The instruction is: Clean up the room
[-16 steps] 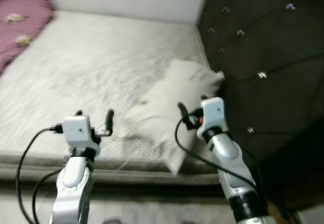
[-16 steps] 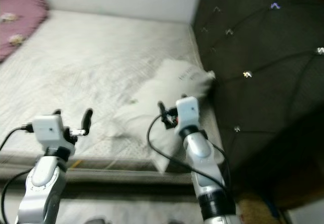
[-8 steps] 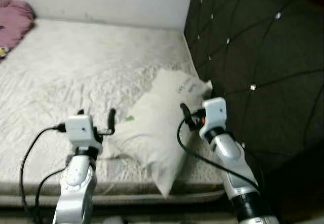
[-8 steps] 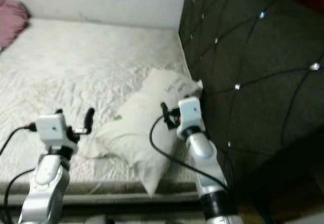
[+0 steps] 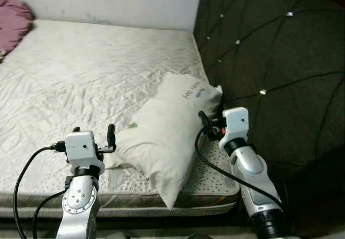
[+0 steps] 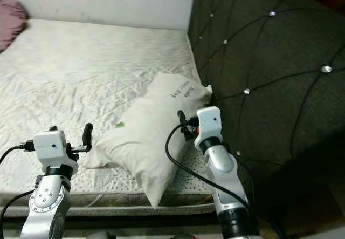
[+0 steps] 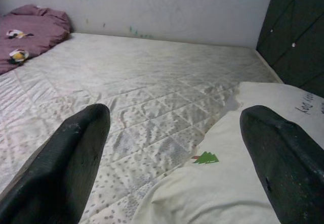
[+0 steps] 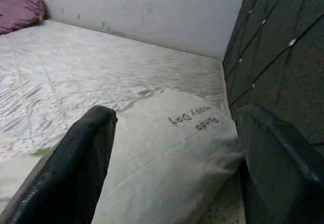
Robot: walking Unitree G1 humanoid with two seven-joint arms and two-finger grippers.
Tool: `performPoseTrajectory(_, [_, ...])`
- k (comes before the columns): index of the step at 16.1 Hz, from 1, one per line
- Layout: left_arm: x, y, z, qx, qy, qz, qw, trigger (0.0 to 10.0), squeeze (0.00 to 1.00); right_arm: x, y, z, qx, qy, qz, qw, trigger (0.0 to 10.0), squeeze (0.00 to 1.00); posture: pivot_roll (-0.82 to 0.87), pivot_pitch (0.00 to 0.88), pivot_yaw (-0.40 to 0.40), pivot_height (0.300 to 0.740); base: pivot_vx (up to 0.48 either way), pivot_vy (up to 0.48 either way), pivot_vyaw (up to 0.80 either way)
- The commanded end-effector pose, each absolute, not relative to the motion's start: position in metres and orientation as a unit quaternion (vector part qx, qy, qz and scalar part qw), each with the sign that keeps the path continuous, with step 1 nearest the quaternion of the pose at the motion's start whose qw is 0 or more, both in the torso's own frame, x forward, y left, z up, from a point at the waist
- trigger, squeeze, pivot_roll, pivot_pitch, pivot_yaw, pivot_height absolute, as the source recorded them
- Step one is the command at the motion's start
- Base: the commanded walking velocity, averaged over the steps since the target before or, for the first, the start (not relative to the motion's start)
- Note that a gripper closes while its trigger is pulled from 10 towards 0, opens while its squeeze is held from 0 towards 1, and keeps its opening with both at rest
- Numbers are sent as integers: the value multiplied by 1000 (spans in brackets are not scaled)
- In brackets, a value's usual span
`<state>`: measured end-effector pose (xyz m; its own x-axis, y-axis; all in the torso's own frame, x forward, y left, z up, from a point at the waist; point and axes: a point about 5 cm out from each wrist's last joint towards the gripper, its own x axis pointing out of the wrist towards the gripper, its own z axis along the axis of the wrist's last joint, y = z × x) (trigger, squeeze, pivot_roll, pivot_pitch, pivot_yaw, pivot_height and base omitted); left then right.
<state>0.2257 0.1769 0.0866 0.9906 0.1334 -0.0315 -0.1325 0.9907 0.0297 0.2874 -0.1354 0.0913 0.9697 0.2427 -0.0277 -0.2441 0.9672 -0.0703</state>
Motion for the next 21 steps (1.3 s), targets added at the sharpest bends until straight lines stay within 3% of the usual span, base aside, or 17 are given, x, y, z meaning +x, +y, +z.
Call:
performPoseTrajectory(1, [228, 177, 93, 15, 8, 65, 998, 10000, 0, 288, -137, 94, -35, 7, 121, 992, 10000, 0, -35, 0, -79, 735, 0, 0, 0])
performPoseTrajectory(11, [231, 173, 96, 20, 2, 50, 999, 10000, 0, 289, -135, 95, -21, 3, 126, 992, 10000, 0, -38, 0, -72, 625, 0, 0, 0])
performPoseTrajectory(21, [234, 167, 100, -2, -1, 25, 1000, 10000, 0, 294, -133, 97, -39, 1, 132, 990, 10000, 0, -35, 0, -85, 625, 0, 0, 0])
